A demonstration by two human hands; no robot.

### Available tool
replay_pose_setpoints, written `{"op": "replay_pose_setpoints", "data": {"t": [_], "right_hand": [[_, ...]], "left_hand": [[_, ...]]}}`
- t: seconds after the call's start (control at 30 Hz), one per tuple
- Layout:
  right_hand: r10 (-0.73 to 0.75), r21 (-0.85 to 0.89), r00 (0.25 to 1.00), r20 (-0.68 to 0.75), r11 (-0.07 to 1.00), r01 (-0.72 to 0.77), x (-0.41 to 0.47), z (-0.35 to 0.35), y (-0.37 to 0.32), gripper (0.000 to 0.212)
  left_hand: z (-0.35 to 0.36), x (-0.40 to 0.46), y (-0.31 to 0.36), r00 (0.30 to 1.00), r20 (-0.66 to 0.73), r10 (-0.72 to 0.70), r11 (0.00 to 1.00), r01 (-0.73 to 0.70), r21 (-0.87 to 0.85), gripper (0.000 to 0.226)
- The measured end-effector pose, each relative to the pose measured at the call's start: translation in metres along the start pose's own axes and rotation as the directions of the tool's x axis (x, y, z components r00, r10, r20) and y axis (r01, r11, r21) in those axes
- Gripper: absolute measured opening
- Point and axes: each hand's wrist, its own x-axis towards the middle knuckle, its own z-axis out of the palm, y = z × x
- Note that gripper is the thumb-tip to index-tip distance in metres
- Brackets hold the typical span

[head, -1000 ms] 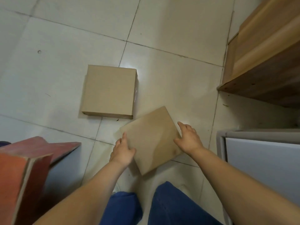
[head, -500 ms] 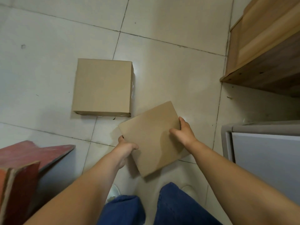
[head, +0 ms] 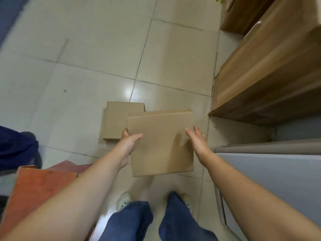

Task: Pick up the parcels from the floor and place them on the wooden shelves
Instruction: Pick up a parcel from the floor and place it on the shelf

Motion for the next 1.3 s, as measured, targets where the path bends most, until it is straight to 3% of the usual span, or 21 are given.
{"op": "replay_pose_setpoints", "data": {"t": [0.2, 0.3, 0.43, 0.57, 0.8, 0.97, 1.07, 1.13, 1.3], "right_hand": [[-0.105, 0.081, 0.994, -0.018, 0.991, 0.106, -0.112, -0.054, -0.118, 0.065], [-0.151, 0.102, 0.988, -0.037, 0.983, 0.154, -0.169, -0.08, -0.168, 0.076], [-0.224, 0.219, 0.969, -0.101, 0.946, 0.241, -0.248, -0.113, -0.226, 0.058], [-0.236, 0.256, 0.962, -0.134, 0.93, 0.264, -0.311, -0.142, -0.265, 0.061], [-0.253, 0.35, 0.961, -0.108, 0.895, 0.275, -0.385, -0.174, -0.299, 0.063], [-0.296, 0.383, 0.95, -0.099, 0.87, 0.311, -0.418, -0.188, -0.308, 0.062], [-0.31, 0.379, 0.947, -0.081, 0.87, 0.316, -0.431, -0.198, -0.31, 0.053], [-0.329, 0.359, 0.941, -0.072, 0.872, 0.333, -0.435, -0.204, -0.311, 0.06], [-0.298, 0.373, 0.953, -0.056, 0.879, 0.297, -0.451, -0.21, -0.311, 0.071]], "left_hand": [[-0.007, -0.131, 0.124, 0.99, 0.022, 0.141, 0.989, -0.14, -0.038, 0.045], [-0.01, -0.197, 0.178, 0.976, 0.037, 0.213, 0.976, -0.211, -0.062, 0.051], [-0.022, -0.268, 0.237, 0.963, 0.05, 0.266, 0.963, -0.263, -0.063, 0.065], [-0.034, -0.332, 0.279, 0.936, 0.074, 0.345, 0.937, -0.348, 0.026, 0.066], [-0.053, -0.408, 0.312, 0.85, 0.179, 0.495, 0.847, -0.518, 0.12, 0.035], [-0.065, -0.445, 0.321, 0.783, 0.234, 0.576, 0.773, -0.615, 0.155, 0.066], [-0.071, -0.461, 0.325, 0.746, 0.266, 0.61, 0.729, -0.66, 0.18, 0.068], [-0.072, -0.473, 0.326, 0.723, 0.287, 0.628, 0.706, -0.685, 0.181, 0.073], [-0.071, -0.492, 0.327, 0.646, 0.34, 0.683, 0.632, -0.757, 0.169, 0.061]]}}
